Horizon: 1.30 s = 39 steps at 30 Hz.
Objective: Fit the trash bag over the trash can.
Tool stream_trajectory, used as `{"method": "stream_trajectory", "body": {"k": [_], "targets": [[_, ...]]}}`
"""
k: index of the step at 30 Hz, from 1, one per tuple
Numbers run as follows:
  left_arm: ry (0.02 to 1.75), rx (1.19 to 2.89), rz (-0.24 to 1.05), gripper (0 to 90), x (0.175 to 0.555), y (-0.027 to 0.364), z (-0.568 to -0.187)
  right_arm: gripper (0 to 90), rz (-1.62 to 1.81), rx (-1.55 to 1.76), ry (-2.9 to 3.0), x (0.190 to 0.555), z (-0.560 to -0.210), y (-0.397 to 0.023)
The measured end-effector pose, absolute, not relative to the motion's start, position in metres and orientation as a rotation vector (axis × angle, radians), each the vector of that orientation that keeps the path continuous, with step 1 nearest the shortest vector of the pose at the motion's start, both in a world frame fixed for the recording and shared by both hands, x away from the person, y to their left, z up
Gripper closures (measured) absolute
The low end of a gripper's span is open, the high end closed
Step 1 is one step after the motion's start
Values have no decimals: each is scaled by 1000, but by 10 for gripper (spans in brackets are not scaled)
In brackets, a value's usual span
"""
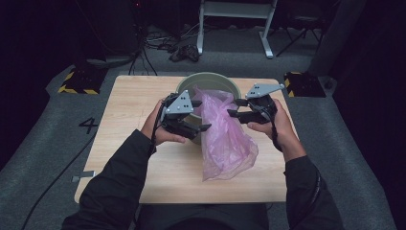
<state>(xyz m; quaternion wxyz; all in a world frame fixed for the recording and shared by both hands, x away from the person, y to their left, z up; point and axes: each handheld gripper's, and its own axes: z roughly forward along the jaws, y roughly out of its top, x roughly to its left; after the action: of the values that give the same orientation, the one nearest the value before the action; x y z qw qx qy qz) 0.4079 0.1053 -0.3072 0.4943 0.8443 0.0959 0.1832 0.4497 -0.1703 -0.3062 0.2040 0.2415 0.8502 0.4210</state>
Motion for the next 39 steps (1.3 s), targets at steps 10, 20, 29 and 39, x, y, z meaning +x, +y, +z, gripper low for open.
{"method": "stream_trajectory", "body": {"k": [10,20,29,39], "targets": [[181,2131,473,275,406,80,-313,474,1167,687,2364,450,-306,-173],[259,2158,589,743,425,76,-317,453,1201,677,2332,442,-302,-180],[367,2146,601,895,443,87,-317,420,1255,674,2278,426,-296,-199],[490,2155,623,854,464,96,-314,315,1394,557,2225,390,-276,-215]]}}
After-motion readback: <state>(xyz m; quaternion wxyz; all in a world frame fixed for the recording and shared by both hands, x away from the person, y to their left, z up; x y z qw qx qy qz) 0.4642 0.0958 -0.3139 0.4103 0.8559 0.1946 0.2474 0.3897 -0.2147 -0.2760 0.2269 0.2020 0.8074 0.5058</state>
